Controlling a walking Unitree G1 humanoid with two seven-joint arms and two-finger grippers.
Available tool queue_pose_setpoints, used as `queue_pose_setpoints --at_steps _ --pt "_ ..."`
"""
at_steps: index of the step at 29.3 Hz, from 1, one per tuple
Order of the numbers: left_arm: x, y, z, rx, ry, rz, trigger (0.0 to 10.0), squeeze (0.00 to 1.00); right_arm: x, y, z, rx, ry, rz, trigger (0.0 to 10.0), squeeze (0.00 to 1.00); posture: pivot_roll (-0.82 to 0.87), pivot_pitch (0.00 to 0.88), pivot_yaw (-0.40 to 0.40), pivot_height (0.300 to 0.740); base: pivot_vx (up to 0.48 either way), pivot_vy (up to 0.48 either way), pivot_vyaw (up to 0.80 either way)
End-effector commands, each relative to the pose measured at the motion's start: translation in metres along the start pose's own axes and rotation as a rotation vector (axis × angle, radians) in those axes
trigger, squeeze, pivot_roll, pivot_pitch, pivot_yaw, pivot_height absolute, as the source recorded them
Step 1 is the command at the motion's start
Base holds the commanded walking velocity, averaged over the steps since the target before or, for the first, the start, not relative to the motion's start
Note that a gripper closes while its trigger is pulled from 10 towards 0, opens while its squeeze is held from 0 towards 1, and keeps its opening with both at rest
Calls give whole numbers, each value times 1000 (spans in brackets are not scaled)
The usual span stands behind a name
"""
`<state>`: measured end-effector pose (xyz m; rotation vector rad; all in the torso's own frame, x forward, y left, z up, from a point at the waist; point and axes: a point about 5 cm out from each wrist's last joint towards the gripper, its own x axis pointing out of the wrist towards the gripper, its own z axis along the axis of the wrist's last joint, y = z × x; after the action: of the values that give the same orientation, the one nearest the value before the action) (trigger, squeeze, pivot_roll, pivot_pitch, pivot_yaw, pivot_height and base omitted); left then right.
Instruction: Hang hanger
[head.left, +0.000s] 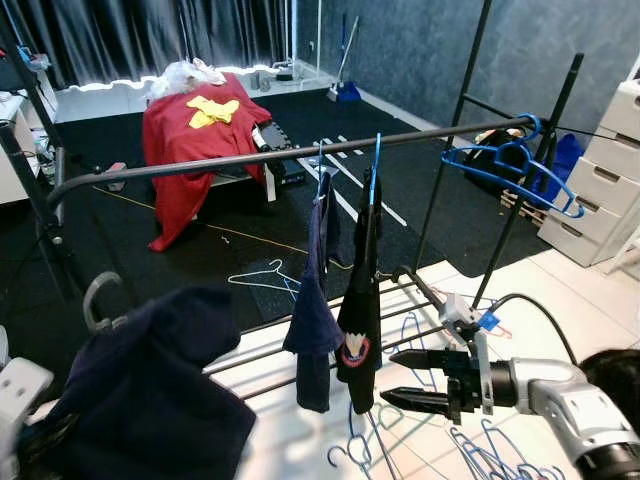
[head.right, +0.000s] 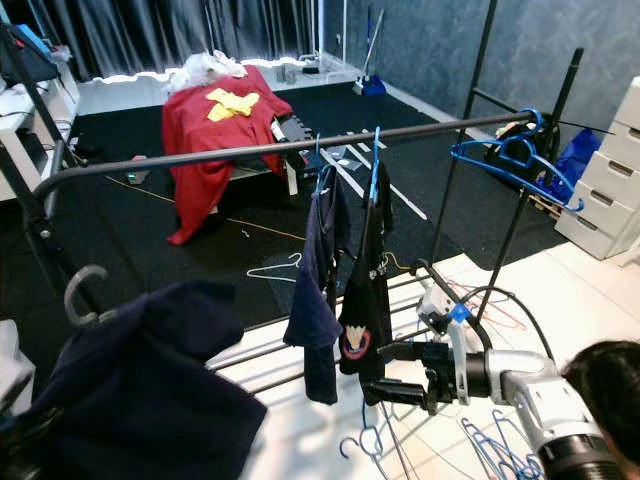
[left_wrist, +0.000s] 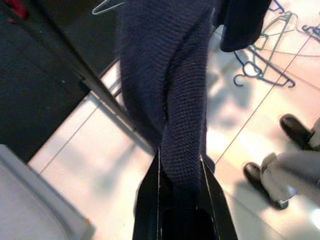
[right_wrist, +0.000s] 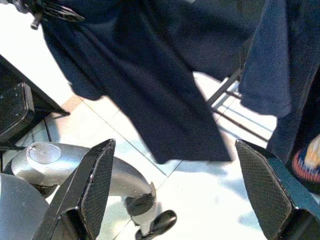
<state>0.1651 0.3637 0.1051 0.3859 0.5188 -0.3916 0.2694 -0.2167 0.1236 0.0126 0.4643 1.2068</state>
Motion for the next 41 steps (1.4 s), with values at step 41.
queue_pose_setpoints --at_steps 41 --pt "-73 -17 171 353 -378 -709 10000 0 -32 44 134 -407 -154 336 10000 0 -128 0 -4 736 0 0 0"
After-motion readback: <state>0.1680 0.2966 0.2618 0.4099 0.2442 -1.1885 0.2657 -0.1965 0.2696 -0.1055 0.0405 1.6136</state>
